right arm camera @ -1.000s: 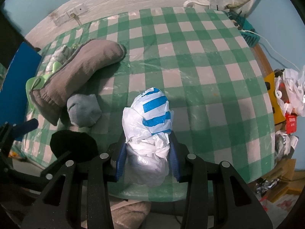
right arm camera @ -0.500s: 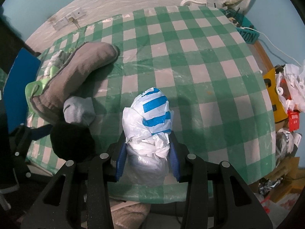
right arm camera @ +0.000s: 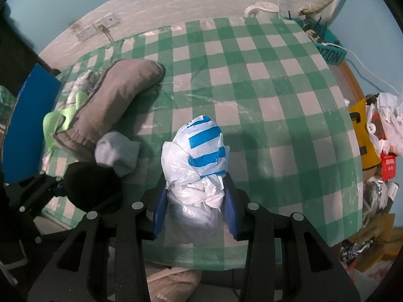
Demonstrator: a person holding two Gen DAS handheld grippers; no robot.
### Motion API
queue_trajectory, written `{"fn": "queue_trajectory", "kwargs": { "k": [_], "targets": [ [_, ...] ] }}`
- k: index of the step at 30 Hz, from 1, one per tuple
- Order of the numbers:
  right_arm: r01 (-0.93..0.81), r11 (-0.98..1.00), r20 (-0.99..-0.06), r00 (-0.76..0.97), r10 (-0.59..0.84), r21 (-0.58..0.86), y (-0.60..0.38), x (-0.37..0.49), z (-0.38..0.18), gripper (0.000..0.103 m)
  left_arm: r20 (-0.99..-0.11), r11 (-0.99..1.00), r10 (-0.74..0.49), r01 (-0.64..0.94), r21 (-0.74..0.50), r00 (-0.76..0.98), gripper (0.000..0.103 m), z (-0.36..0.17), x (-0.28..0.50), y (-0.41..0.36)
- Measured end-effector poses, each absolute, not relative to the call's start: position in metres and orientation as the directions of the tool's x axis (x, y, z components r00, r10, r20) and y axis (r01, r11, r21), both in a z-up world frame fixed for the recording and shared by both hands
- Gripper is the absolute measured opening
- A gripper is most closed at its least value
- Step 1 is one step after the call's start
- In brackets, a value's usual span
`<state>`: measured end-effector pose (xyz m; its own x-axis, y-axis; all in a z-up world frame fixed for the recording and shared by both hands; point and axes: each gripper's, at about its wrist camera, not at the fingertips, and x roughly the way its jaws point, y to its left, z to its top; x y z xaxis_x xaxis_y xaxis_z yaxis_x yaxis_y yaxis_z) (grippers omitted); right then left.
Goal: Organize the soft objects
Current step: 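Grasp the black sock with the left gripper while the right gripper holds the striped bag, then carry the black sock in the left gripper while the right gripper carries the bag to the box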
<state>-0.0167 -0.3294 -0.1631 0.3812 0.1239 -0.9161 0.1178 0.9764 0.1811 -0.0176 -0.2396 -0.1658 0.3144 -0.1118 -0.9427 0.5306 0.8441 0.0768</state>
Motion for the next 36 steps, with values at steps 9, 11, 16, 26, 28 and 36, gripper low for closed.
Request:
{"fn": "queue_trajectory", "kwargs": {
  "k": [9,11,16,26,28,36],
  "targets": [
    [0.075,0.983,-0.901,0.415,0.123,0.168,-0.314,-0.015,-0.14,0.039,-0.917,0.858,-0.144,0.508,0.071,0.372,0.045,-0.13,-0.017,-0.226],
    [0.065,0.985,-0.897,0.424,0.12,0.163,-0.31,-0.015,-0.134,0.039,-0.912,0.867,-0.153,0.495,0.06,0.38,0.045,-0.122,-0.015,-0.222],
    [0.041,0.987,-0.887,0.447,0.119,0.153,-0.3,-0.014,-0.119,0.039,-0.898,0.883,-0.157,0.466,0.059,0.412,0.045,-0.108,-0.011,-0.209],
    [-0.014,0.99,-0.871,0.473,0.132,0.143,-0.272,-0.008,-0.097,0.039,-0.869,0.922,-0.17,0.387,0.027,0.465,0.045,-0.08,-0.001,-0.169],
    [-0.027,0.99,-0.869,0.476,0.137,0.141,-0.264,-0.006,-0.093,0.039,-0.863,0.929,-0.172,0.37,0.019,0.475,0.045,-0.075,0.002,-0.159],
    [-0.094,0.987,-0.856,0.491,0.162,0.133,-0.229,0.005,-0.077,0.039,-0.842,0.956,-0.141,0.294,0.021,0.52,0.045,-0.062,0.011,-0.12]
  ]
}}
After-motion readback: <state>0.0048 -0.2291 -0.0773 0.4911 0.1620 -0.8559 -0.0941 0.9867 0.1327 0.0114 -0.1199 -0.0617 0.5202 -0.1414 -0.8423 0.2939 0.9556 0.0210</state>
